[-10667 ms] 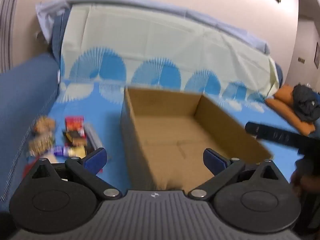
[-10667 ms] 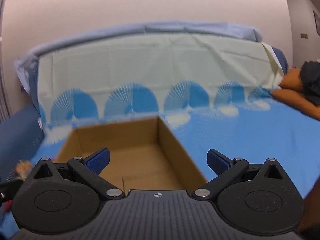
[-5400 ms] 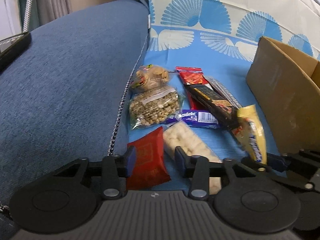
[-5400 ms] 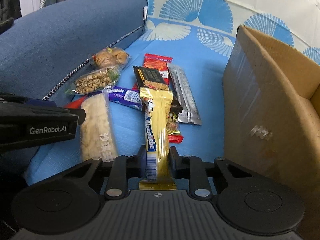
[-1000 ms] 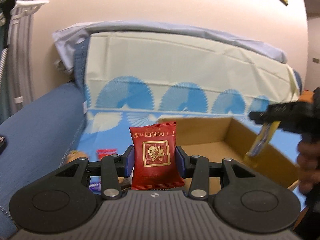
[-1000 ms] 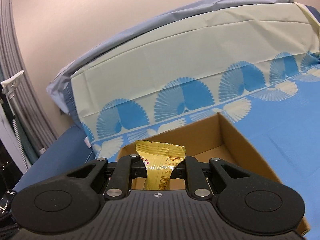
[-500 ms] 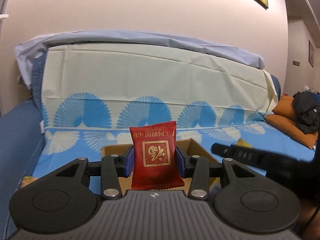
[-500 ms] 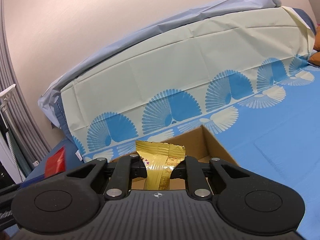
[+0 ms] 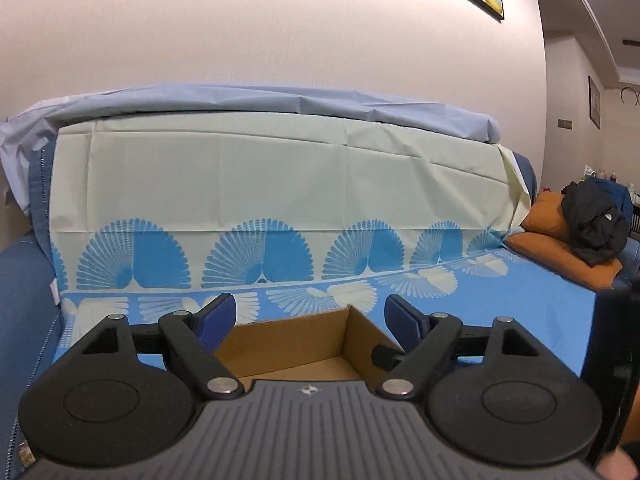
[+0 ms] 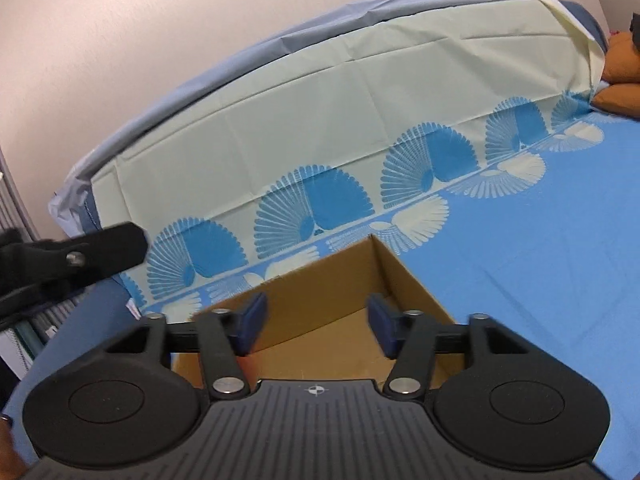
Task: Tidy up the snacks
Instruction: 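Move both tools back to the snack pile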
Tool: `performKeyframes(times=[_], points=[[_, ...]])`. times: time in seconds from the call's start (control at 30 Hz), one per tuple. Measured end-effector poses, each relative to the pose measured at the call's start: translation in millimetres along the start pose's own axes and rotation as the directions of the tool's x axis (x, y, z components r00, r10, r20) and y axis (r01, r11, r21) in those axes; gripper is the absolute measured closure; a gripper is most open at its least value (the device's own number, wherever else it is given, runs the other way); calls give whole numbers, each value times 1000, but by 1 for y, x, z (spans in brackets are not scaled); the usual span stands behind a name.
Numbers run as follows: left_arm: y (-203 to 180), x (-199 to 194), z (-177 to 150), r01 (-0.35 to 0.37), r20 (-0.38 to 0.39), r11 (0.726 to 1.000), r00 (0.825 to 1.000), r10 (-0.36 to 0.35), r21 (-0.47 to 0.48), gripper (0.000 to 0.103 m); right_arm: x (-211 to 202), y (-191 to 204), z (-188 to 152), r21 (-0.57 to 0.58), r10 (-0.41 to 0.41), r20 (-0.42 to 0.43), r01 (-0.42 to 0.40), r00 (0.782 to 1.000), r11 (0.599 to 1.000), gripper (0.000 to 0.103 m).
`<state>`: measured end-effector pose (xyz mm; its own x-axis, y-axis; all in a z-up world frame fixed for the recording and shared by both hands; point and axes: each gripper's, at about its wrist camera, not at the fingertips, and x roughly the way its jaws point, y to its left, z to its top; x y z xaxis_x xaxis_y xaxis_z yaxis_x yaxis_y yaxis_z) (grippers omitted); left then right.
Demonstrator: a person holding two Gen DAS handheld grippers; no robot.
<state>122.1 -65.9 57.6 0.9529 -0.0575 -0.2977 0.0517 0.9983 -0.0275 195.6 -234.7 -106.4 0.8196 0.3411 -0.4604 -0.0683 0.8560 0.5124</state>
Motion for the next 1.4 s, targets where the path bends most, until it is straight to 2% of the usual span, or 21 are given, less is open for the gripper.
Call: performKeyframes(times=[0.13, 0.2, 0.27, 0.3, 0.37, 0.47, 0.57, 0.67, 0.8, 0.83, 0.93, 1.0, 1.13, 1.23, 1.3, 1.4], points=[[21, -18, -17, -19, 7, 1000, 1000, 19, 5, 21, 4, 5, -3, -22, 1, -14, -2, 1000, 1000, 43], [33, -30, -27, -11, 7, 999, 1000, 11, 35, 31, 5, 10, -6, -44, 1, -18, -2, 1000, 999, 43], [46, -42, -38, -10, -2, 998, 1000, 10, 68, 49, 6, 16, -9, -71, 2, -21, -3, 1000, 998, 43], [55, -48, -44, -13, -8, 996, 1000, 14, 85, 53, 6, 19, -11, -81, 3, -22, -5, 1000, 997, 43], [72, -56, -56, -36, -21, 992, 999, 38, 125, 72, 7, 25, -14, -101, 6, -25, -8, 1000, 995, 43], [106, -66, -78, -91, -38, 978, 994, 100, 187, 79, 7, 33, -21, -118, 22, -36, -26, 999, 993, 42], [140, -72, -102, -156, -40, 954, 984, 172, 256, 80, 6, 49, -29, -152, 67, -43, -73, 997, 986, 42], [174, -78, -127, -210, -51, 943, 972, 231, 259, 80, 0, 73, -39, -212, 150, -39, -154, 988, 965, 43], [208, -87, -162, -291, -83, 940, 947, 309, 180, 80, -7, 108, -53, -295, 259, -47, -262, 965, 919, 43], [215, -87, -169, -305, -112, 940, 940, 323, 149, 80, -9, 117, -57, -304, 284, -56, -288, 957, 908, 43], [240, -95, -163, -385, -94, 923, 918, 385, 18, 80, -9, 143, -69, -325, 347, -96, -359, 933, 875, 43], [249, -96, -163, -411, -106, 912, 907, 407, -18, 80, -8, 163, -80, -348, 378, -130, -399, 917, 848, 43], [252, -105, -162, -405, -81, 914, 912, 402, -20, 80, 0, 199, -105, -385, 406, -211, -458, 889, 801, 43], [258, -107, -162, -420, -93, 906, 906, 414, -57, 80, 12, 218, -127, -405, 392, -282, -479, 876, 779, 43], [260, -106, -160, -435, -101, 896, 899, 427, -87, 80, 25, 228, -142, -410, 356, -334, -474, 873, 779, 42], [257, -106, -159, -430, -97, 899, 901, 423, -75, 80, 43, 235, -159, -405, 306, -396, -464, 866, 788, 36]])
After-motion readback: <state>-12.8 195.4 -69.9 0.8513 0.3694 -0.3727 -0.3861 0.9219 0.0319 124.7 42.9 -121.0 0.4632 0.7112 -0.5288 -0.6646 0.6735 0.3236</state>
